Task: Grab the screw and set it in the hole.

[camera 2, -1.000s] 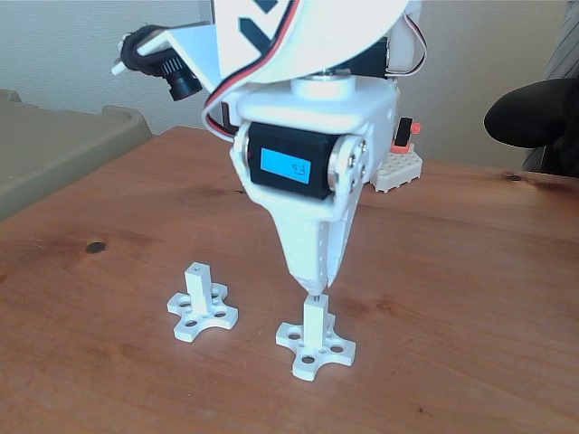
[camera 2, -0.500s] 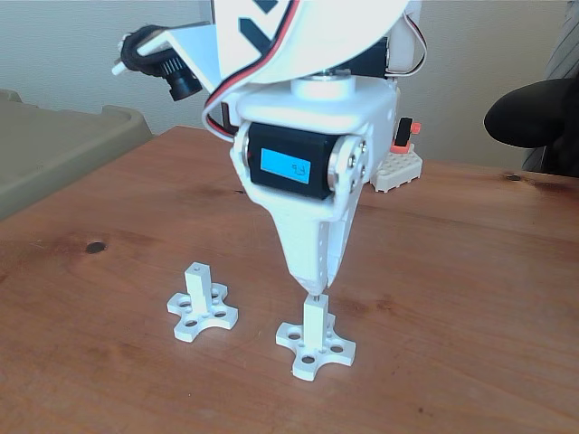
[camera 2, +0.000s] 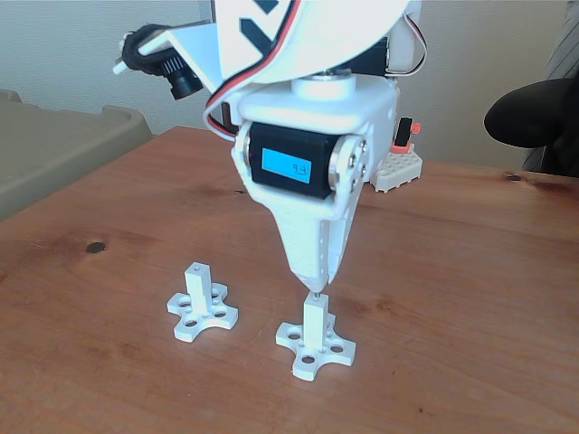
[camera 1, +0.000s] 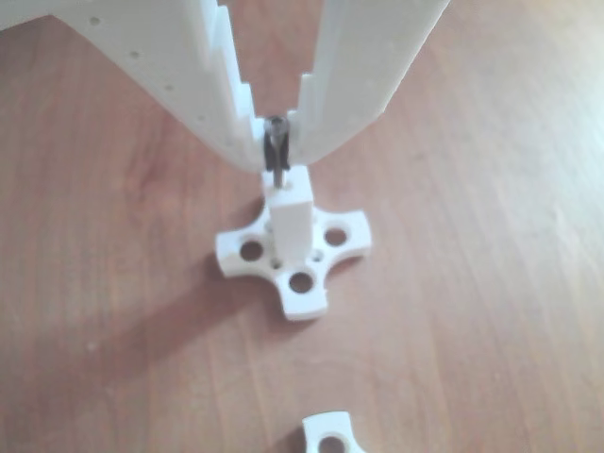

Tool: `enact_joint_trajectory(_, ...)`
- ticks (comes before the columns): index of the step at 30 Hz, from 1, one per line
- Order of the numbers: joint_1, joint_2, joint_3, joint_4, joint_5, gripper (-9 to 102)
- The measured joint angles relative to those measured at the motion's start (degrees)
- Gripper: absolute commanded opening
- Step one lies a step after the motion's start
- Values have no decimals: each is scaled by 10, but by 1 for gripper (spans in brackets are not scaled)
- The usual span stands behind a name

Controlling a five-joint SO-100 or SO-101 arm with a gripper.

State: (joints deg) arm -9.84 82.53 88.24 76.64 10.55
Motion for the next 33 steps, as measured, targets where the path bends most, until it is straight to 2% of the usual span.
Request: enact_joint_trajectory(33, 0, 0, 0, -13, 0, -4)
